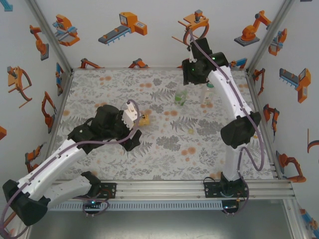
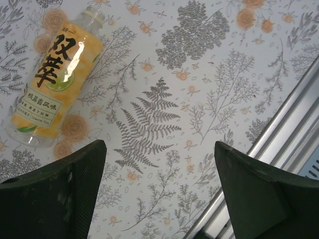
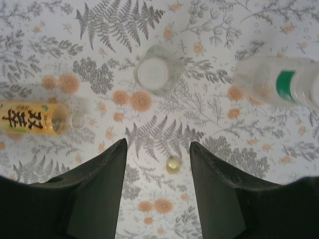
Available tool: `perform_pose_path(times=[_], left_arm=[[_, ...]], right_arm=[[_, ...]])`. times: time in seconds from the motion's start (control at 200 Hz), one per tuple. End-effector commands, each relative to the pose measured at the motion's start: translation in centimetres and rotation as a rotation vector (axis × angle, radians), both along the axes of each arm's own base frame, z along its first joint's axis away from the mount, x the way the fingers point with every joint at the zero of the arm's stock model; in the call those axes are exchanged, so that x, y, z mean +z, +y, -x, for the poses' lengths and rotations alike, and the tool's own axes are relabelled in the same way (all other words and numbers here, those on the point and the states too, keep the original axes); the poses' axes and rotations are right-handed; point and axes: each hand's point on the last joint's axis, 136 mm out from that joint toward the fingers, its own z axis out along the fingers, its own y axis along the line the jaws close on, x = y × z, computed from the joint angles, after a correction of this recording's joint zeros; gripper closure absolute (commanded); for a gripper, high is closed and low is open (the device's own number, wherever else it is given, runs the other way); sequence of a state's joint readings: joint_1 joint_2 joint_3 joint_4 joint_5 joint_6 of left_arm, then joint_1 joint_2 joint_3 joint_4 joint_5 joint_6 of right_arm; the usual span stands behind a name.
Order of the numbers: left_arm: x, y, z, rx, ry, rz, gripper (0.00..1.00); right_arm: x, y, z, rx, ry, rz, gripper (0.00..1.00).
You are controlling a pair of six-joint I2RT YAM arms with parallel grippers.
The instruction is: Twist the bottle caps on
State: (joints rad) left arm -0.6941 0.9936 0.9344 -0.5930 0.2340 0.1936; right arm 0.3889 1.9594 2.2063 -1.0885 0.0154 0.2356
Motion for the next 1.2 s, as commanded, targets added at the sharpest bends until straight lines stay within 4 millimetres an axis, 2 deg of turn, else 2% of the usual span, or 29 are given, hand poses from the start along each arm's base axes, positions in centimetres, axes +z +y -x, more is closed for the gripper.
perform_pose_path(times=[0.0,0.245,0.371,0.491,0.791,0.971,1.197], left_arm=[[0.7,-0.8,-1.1,-0.113,0.000,0.007,0.18],[-1.8,-0.3,-6.7,-0.168,0.021,-0.095,0.19],[-3.2,0.0,-8.7,-0.234,0.022,-0.167,0.18],[-4.8,0.4,-9.6,-0.327,0.048,-0.220,0.19],[-6.8,1.3,-12.2,-0.441,0.062,-0.316,0.18],[-9.0,1.8,-13.4,-0.460,0.093,-0.377,0.18],[-10.9,1.3,-15.0,-0.453,0.108,-0.379,0.18]], right_arm=[[1.3,-0.4,2.8,0.004,-0.006,-0.016,0.49],[1.1,-2.5,7.7,-0.033,-0.005,-0.039,0.49],[1.1,-3.7,9.8,-0.052,-0.007,-0.031,0.48],[1.0,-4.5,11.3,-0.059,-0.005,-0.026,0.48],[0.9,-5.7,13.3,-0.081,-0.004,-0.022,0.48],[1.1,-6.0,14.0,-0.093,-0.003,-0.030,0.48],[1.1,-6.5,14.6,-0.102,-0.004,-0.021,0.48]])
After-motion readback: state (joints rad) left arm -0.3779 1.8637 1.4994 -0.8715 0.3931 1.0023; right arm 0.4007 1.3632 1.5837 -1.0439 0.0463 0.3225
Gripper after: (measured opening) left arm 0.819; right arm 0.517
